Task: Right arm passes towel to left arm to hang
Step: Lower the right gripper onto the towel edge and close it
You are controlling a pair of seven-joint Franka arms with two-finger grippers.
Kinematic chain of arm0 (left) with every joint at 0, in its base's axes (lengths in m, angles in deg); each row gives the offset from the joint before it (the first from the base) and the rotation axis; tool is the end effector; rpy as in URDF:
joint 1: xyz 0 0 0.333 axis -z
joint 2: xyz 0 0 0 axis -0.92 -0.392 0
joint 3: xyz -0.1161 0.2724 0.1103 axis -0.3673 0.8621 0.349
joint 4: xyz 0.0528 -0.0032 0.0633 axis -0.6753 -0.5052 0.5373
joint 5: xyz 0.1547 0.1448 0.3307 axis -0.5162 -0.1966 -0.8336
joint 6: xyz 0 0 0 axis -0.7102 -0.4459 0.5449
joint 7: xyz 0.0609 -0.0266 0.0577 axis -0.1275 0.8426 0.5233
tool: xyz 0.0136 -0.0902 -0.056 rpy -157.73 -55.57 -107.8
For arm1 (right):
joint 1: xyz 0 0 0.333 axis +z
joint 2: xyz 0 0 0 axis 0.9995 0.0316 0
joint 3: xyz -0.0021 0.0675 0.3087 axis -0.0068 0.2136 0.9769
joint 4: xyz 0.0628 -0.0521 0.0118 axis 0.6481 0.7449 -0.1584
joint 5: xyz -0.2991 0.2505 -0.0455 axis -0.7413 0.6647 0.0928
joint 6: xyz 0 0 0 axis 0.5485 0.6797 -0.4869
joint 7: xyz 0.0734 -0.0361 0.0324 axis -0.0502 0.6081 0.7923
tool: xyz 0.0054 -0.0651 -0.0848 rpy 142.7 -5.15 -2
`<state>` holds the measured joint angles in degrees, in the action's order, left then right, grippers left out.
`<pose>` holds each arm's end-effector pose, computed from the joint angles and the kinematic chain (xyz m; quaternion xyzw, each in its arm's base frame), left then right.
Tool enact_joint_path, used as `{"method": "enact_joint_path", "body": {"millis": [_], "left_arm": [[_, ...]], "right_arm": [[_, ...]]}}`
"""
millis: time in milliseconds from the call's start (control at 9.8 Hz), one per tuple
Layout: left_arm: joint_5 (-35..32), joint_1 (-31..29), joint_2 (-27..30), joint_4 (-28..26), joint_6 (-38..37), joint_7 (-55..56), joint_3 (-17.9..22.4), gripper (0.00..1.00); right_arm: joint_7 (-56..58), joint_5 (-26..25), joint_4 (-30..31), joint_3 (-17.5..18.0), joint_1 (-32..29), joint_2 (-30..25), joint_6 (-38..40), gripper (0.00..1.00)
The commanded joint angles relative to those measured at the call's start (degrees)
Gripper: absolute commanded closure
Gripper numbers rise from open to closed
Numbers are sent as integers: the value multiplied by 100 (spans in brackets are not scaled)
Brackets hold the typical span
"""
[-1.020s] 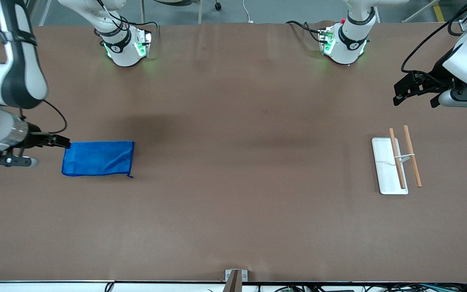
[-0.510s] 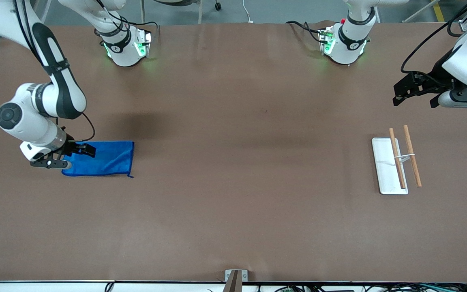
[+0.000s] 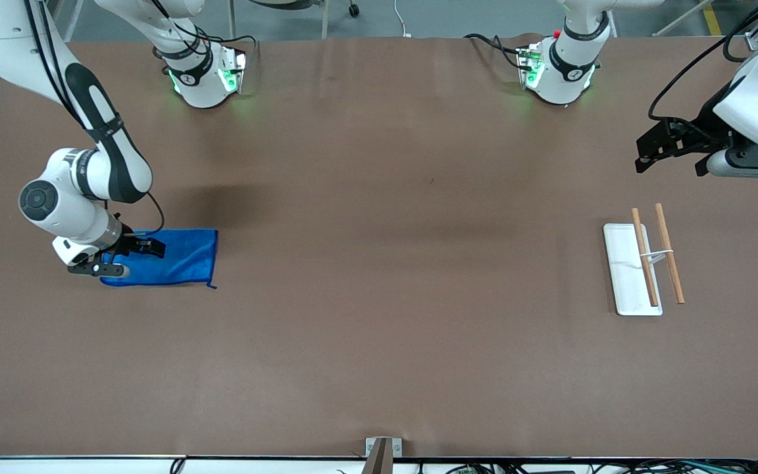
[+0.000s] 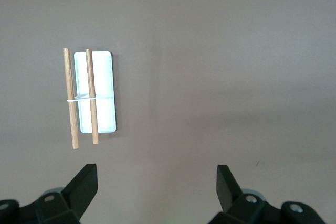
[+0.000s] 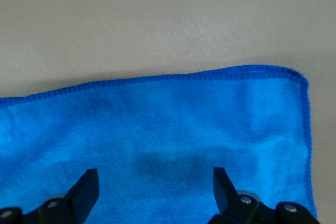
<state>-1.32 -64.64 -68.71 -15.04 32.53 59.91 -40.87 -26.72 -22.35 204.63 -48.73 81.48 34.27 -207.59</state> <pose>0.5441 -0.0837 0.6385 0.9994 -0.0227 0.0116 0.0239 0.5364 -0.0712 0.1930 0.9993 -0.0327 -0.0161 0.0115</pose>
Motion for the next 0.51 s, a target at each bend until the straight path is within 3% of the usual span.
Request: {"method": "enact_joint_path", "body": {"millis": [0, 408], "left_arm": [[-90, 35, -77, -173, 85, -59, 8, 0], [-116, 79, -350, -121, 120, 64, -18, 0]], "right_arm": [[59, -32, 127, 37, -59, 13, -135, 5], [50, -41, 127, 46, -76, 162, -240, 24]]}}
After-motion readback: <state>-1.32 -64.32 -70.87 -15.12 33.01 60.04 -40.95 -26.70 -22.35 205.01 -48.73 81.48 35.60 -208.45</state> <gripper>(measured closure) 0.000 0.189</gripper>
